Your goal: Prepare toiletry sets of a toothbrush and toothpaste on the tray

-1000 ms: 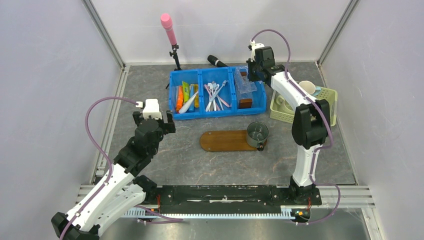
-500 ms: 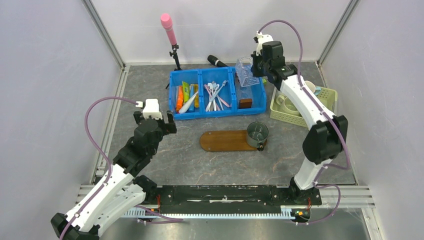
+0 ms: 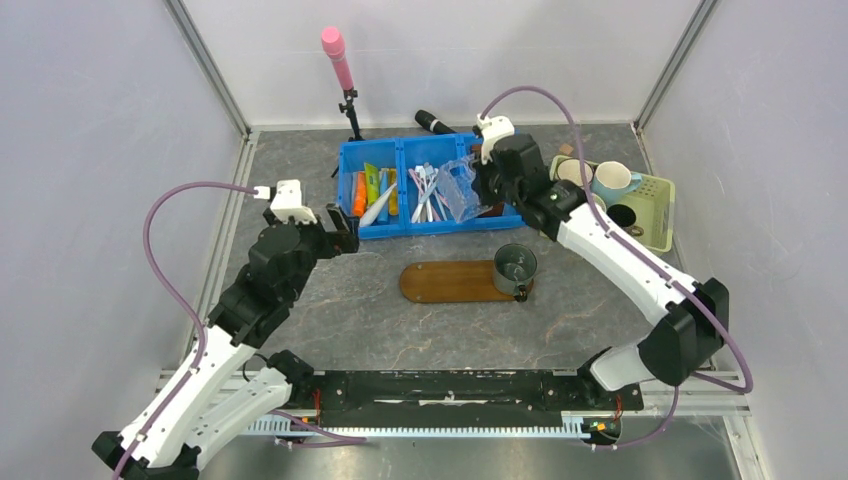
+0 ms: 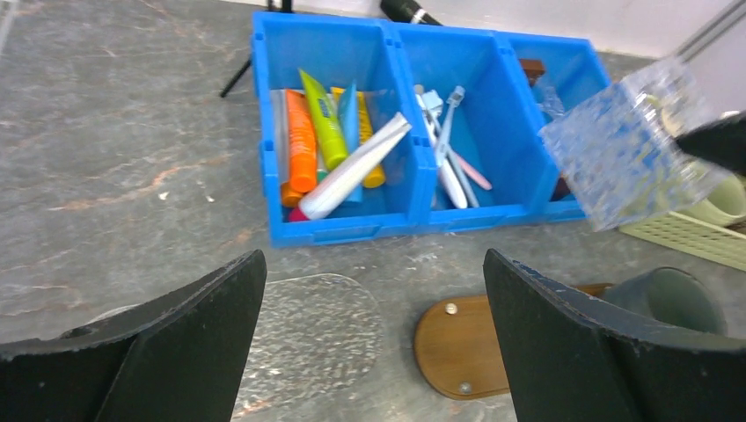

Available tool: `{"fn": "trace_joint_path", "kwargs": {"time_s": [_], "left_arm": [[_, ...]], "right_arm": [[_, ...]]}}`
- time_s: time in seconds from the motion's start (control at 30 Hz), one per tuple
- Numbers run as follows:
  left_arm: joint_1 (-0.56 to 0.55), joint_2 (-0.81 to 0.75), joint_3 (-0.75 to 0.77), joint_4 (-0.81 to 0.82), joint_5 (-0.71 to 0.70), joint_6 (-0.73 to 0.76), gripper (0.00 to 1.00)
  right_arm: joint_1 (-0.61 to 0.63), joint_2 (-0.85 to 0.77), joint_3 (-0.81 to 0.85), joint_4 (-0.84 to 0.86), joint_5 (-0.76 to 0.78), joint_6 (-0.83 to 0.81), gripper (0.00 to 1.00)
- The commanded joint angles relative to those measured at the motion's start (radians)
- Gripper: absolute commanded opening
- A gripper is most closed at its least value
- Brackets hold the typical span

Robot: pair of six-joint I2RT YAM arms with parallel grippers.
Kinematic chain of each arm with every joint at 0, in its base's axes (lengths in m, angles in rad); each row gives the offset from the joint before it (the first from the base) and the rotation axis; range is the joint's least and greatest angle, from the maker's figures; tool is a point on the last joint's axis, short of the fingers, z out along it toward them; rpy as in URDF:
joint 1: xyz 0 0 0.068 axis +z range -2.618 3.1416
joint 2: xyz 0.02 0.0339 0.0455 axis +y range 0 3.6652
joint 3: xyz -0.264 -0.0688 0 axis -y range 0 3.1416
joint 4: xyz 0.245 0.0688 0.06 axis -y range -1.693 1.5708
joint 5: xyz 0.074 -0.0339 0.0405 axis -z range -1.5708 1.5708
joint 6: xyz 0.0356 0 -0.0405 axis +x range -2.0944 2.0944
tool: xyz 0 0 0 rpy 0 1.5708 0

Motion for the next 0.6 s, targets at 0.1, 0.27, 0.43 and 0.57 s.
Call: {"fn": "trace_joint_path", "kwargs": {"time_s": [0.1,0.27,0.43,0.57], "left_arm": [[-0.005,0.108,0.066,0.042,0.129,-0.227,1.0],[-0.005,0.259,0.164,0.017,0.188,-0.283,1.0],[-0.005,0.384,0.26,-0.064,0.19,-0.357,0.92],[-0.005,0.443,0.277,-0.085,0.234,-0.468,0.84]], "right_arm": [[0.173,-0.099,-0.168,0.119,0.212,0.143,0.0],[0.286,-0.072,-0.198,0.139,0.272,0.166,0.0],[0.364,-0.069,-0.217,0.148,0.378,0.192,0.0],[0.384,-0.059,-0.223,0.139,0.455,0.226,0.0]]}}
